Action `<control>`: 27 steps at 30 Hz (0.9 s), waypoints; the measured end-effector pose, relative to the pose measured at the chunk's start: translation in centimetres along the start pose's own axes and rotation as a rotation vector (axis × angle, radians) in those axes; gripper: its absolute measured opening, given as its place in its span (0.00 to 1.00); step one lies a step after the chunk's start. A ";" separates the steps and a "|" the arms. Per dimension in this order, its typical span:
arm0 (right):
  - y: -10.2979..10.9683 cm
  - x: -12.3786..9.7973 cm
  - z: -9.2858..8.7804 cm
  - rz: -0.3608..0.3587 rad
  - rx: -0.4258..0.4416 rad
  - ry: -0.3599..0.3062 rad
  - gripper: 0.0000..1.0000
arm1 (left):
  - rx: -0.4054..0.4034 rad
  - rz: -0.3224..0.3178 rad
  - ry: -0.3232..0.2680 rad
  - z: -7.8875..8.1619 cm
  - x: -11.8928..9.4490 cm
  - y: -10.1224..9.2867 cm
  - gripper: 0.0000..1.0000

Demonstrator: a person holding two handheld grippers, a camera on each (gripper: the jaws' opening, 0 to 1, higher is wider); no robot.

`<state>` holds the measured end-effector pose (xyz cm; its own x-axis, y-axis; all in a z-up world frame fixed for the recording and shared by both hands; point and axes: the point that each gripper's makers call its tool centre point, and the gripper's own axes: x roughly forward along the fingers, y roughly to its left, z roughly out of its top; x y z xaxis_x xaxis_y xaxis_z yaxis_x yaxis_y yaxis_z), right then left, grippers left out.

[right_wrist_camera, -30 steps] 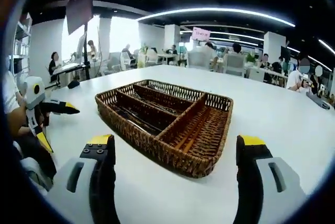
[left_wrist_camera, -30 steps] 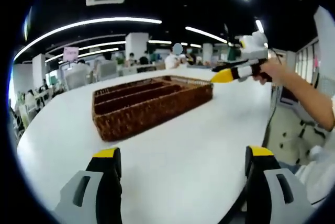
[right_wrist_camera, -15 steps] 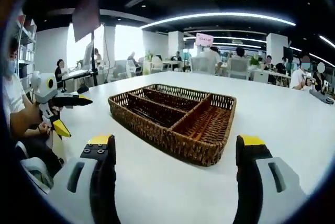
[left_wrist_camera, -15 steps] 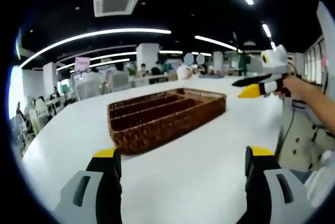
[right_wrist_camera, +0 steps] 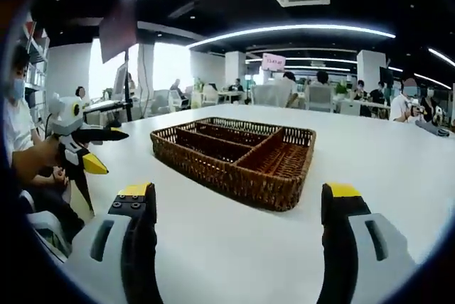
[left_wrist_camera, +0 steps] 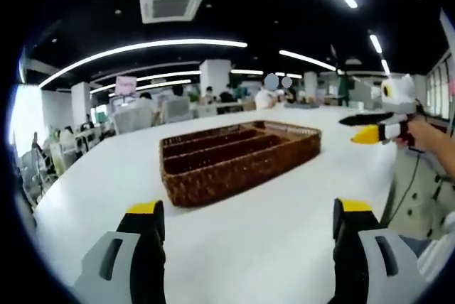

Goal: Arrange the knives, forks, and spoons in their matching storage slots by inserting each utensil handle-first until every utensil is classified and aligned in the correct compartment

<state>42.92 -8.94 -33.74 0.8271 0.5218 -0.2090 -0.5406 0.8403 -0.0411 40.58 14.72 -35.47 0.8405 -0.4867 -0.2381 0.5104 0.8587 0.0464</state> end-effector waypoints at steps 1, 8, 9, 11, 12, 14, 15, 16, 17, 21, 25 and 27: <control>0.0 0.0 -0.1 -0.003 -0.003 0.005 1.00 | 0.004 0.004 0.003 0.0 0.0 0.1 1.00; 0.0 0.0 -0.1 -0.007 -0.023 0.001 1.00 | 0.017 0.018 0.013 0.1 -0.1 0.6 1.00; -0.1 0.0 -0.2 -0.008 -0.030 0.005 0.99 | 0.016 0.021 0.016 0.1 -0.1 0.8 1.00; -0.2 0.0 -0.3 -0.010 -0.036 0.011 0.99 | 0.017 0.025 0.014 0.1 -0.1 0.9 1.00; -0.3 -0.1 -0.4 -0.010 -0.037 0.013 0.99 | 0.015 0.027 0.017 0.0 -0.2 1.0 1.00; -0.5 -0.2 -0.3 -0.012 -0.037 0.006 0.99 | 0.025 0.030 0.025 -0.3 -0.3 1.1 1.00; -0.5 -0.2 -0.3 -0.012 -0.034 0.007 0.99 | 0.033 0.034 0.029 -0.4 -0.3 1.1 1.00; -0.4 -0.3 -0.3 -0.012 -0.032 0.007 0.99 | 0.040 0.038 0.032 -0.5 -0.4 1.1 1.00; -0.2 -0.4 -0.3 -0.009 -0.033 0.003 0.99 | 0.043 0.041 0.036 -0.6 -0.3 1.1 1.00; 0.5 -0.2 -0.9 -0.001 -0.025 0.011 0.99 | 0.038 0.049 0.031 -0.5 -0.4 1.0 1.00; 0.7 -0.4 -1.4 -0.004 -0.035 0.026 0.99 | 0.045 0.053 0.032 -0.5 -0.5 0.8 1.00; 0.7 -0.5 -1.5 -0.004 -0.030 0.024 0.98 | 0.044 0.057 0.038 -0.6 -0.5 0.8 1.00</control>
<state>41.87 -8.89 -35.13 0.8254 0.5147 -0.2320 -0.5421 0.8373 -0.0709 40.41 15.75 -35.89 0.8612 -0.4304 -0.2702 0.4704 0.8763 0.1036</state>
